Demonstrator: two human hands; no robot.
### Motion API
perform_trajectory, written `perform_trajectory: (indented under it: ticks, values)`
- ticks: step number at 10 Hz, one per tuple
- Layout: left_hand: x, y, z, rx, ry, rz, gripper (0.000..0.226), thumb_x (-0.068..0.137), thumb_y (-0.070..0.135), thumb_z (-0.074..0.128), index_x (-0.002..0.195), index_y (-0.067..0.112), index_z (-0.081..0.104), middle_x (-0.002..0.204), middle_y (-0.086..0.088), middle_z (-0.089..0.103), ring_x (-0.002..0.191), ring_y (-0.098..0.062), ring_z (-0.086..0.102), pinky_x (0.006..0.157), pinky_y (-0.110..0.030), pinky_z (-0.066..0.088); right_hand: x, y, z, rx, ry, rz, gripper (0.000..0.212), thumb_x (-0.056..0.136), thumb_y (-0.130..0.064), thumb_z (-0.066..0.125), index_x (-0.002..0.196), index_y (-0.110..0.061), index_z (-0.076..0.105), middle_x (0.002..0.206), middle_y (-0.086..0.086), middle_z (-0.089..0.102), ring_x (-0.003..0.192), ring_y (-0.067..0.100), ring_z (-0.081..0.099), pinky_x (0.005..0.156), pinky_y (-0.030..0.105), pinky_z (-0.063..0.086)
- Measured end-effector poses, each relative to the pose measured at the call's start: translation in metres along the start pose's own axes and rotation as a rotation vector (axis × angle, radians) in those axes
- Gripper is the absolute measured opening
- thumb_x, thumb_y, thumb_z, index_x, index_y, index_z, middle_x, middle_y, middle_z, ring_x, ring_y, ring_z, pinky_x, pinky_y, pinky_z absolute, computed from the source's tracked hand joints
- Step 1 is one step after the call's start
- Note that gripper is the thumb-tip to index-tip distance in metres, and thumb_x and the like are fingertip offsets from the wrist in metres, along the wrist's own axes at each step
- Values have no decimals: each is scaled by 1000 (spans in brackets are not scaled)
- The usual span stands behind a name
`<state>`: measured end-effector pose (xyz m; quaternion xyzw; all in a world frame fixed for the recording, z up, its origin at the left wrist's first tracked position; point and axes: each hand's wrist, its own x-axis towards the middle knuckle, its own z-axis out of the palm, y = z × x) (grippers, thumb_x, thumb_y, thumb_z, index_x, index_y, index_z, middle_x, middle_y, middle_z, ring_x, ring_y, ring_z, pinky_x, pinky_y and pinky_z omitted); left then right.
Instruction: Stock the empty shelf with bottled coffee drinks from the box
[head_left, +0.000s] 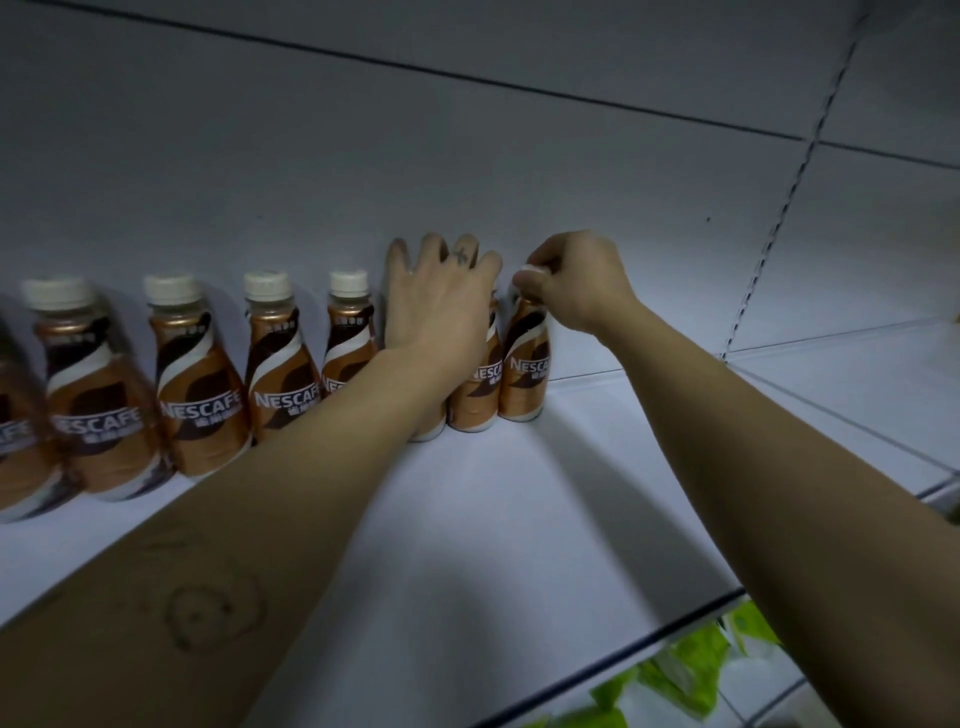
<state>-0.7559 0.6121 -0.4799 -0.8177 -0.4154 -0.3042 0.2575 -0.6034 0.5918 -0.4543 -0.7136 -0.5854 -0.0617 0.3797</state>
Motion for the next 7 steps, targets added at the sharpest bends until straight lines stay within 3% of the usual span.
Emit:
perform_trajectory:
  ticks: [4, 5, 6, 7]
  values:
    - [-4, -3, 6, -96, 16, -15, 50, 81, 22, 65, 128, 26, 50, 127, -6, 50, 117, -31, 44, 104, -51, 29, -7, 3, 1, 51, 25, -54, 28, 88, -27, 65, 113, -14, 67, 110, 4, 68, 96, 18, 62, 78, 24, 45]
    - [-7, -6, 6, -126, -21, -21, 63, 80, 19, 65, 137, 30, 42, 135, -5, 47, 125, -31, 39, 112, -54, 16, -8, 1, -2, -10, -48, -50, 34, 92, -27, 58, 124, -14, 62, 121, 6, 65, 108, 21, 59, 82, 23, 42]
    - [-8, -7, -3, -117, -74, 23, 67, 81, 27, 64, 142, 31, 37, 141, -3, 46, 136, -29, 30, 113, -55, 1, -15, -3, -7, -87, -164, -25, 49, 93, -27, 55, 140, -17, 45, 134, 9, 56, 120, 28, 52, 89, 29, 41]
    - [-7, -11, -10, -119, -169, 21, 74, 82, 37, 63, 146, 27, 29, 150, -1, 38, 143, -28, 16, 114, -55, -3, -28, -5, -6, -38, -347, 49, 85, 87, -27, 63, 152, -27, 8, 151, 15, 31, 131, 37, 40, 100, 41, 40]
